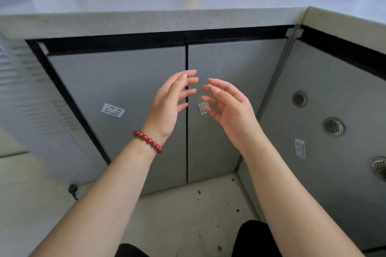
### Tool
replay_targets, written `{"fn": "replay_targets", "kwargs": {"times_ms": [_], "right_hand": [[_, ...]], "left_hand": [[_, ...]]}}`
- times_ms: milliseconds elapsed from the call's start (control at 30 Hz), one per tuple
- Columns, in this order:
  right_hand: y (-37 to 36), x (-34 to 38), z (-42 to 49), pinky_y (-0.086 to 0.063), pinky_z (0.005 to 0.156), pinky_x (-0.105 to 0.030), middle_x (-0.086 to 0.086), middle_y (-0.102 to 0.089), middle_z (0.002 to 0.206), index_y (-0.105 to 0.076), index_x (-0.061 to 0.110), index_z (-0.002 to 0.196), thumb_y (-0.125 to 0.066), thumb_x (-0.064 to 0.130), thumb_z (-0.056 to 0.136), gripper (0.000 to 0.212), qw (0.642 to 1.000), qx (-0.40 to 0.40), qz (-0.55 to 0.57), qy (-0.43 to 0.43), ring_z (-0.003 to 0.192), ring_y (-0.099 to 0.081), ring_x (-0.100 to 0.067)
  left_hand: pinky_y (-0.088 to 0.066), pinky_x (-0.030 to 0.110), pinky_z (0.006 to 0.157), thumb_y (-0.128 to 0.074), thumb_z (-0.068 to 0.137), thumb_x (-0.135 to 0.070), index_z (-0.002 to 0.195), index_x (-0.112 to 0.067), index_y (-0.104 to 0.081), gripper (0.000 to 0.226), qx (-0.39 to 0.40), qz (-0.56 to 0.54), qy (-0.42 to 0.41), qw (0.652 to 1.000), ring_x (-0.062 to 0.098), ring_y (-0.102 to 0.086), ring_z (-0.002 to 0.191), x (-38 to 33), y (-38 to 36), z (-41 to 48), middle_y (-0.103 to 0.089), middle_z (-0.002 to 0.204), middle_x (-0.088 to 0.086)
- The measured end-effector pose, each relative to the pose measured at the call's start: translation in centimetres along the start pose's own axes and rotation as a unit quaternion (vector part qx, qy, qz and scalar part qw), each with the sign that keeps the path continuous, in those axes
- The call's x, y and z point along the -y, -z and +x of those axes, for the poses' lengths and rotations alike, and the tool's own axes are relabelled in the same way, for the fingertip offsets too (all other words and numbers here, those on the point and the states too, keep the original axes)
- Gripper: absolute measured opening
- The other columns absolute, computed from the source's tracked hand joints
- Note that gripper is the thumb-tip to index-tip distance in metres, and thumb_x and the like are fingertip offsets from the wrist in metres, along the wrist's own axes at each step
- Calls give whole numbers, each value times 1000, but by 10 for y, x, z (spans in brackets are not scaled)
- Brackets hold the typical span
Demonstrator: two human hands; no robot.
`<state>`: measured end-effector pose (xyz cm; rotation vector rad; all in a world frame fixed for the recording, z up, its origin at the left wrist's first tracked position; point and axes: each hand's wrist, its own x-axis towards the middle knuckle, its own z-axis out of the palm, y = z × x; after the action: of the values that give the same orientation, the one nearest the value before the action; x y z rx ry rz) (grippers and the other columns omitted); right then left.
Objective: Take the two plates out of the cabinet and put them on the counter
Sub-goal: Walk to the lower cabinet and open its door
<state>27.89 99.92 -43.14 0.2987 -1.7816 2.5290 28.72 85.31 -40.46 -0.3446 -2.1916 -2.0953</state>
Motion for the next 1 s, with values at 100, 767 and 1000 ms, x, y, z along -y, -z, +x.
{"fn": "replay_targets", "kwargs": {"times_ms": [100, 767, 1000], "right_hand": [[-3, 5, 7, -52, 80, -29, -3, -67, 111, -69, 25, 104, -65, 24, 82, 22, 1000, 10, 11, 2, 94, -66, -14], [-16, 34, 60, -51, 91, -39, -16, -54, 132, -42, 4, 131, -47, 12, 93, 39, 959, 10, 274, -63, 119, -55, -29], [-24, 43, 62, -51, 88, -39, -17, -54, 132, -44, 2, 129, -47, 10, 92, 38, 950, 0, 304, -67, 120, -54, -30]], "left_hand": [[-42, 45, 102, -29, 96, -41, 120, -30, -55, 37, -23, 19, -5, 1000, 9, -57, 113, -10, -1, 1, -60, 124, -6], [-35, 42, 102, -18, 94, -49, 136, -27, -42, 53, -66, -21, 52, 996, 17, -48, 123, -24, 2, 17, -47, 141, 0], [-35, 42, 103, -16, 94, -49, 136, -26, -42, 54, -56, -3, 49, 997, 18, -47, 125, -29, 5, 14, -47, 142, 0]]}}
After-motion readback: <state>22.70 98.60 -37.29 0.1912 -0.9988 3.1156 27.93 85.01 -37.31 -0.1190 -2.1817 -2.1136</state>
